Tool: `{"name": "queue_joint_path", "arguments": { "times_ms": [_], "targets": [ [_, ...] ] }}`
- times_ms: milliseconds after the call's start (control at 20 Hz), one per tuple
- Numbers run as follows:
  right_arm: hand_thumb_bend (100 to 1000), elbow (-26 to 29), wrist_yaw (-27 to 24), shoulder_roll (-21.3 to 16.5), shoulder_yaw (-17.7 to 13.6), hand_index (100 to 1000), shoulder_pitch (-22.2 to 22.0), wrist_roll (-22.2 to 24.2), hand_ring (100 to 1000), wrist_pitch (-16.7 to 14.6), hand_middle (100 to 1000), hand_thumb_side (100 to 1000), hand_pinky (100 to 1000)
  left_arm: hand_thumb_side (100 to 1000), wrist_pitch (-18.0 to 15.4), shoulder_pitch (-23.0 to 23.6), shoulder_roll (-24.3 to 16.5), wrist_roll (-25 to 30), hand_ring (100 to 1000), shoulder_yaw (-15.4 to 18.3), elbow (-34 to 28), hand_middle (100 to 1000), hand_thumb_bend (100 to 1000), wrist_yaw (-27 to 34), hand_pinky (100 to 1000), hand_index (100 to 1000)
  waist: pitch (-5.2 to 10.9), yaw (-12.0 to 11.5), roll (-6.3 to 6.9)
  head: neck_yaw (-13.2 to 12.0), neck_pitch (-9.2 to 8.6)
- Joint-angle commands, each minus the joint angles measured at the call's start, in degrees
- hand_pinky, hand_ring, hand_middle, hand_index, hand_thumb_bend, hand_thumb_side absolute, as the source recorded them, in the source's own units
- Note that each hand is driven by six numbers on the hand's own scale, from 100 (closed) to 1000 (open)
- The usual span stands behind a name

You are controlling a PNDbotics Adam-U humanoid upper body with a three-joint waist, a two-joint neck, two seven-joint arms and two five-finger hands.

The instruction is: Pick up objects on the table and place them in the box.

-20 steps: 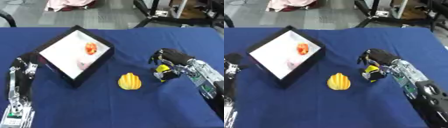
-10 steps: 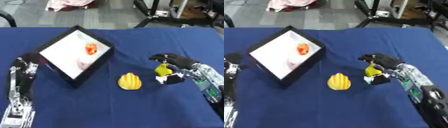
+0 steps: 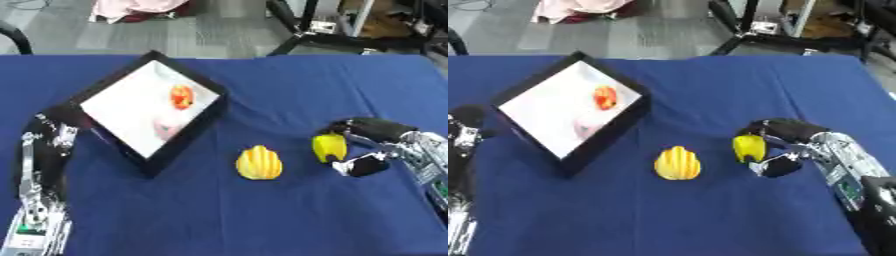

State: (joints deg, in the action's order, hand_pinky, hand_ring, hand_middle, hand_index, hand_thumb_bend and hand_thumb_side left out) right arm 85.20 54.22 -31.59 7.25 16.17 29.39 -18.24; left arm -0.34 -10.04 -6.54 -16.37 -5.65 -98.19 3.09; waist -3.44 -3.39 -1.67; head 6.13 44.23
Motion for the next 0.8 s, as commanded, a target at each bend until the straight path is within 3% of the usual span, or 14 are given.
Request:
{"name": "queue_joint_path", "arguments": {
  "times_ms": [50, 200, 450, 750, 800],
  "targets": [
    [100, 2.85, 0.21, -1.81, -1.60, 609, 1.53, -1.90, 665, 1.61, 379, 322, 868, 575, -0.03, -0.33, -0.83, -0.21, 854, 0.46, -0.93, 583, 772, -0.28, 622, 683, 1.71, 0.11, -0.25, -0.18, -0.11],
    [100, 6.39, -1.46, -2.07, -2.13, 486, 4.12, -4.66, 628, 3.03, 293, 277, 848, 574, -0.01, -0.18, -0.86, -0.17, 854, 0.36, -0.89, 583, 773, -0.23, 621, 683, 1.83, 0.05, -0.27, -0.09, -0.11],
    [100, 9.89, -3.95, -2.38, 0.40, 462, 10.91, -9.32, 629, 3.14, 283, 253, 848, 574, 0.03, -0.06, -0.85, 0.13, 854, 0.00, -0.86, 582, 773, -0.15, 621, 683, 1.99, -0.54, -0.26, 0.55, -0.11],
    [100, 5.11, -3.10, 2.61, 6.90, 464, 19.23, -14.23, 624, -0.35, 290, 231, 841, 575, 0.18, -0.51, 0.25, 1.30, 854, -1.28, -0.87, 582, 774, 0.22, 621, 683, 2.10, -3.57, 0.72, 3.24, -0.11],
    [100, 3.67, -2.68, 4.05, 7.80, 470, 20.71, -14.60, 622, -0.70, 294, 318, 838, 575, 0.21, -0.85, 0.60, 1.53, 854, -1.52, -0.93, 583, 774, 0.31, 621, 683, 1.90, -4.37, 1.00, 3.99, -0.11]
  ]
}}
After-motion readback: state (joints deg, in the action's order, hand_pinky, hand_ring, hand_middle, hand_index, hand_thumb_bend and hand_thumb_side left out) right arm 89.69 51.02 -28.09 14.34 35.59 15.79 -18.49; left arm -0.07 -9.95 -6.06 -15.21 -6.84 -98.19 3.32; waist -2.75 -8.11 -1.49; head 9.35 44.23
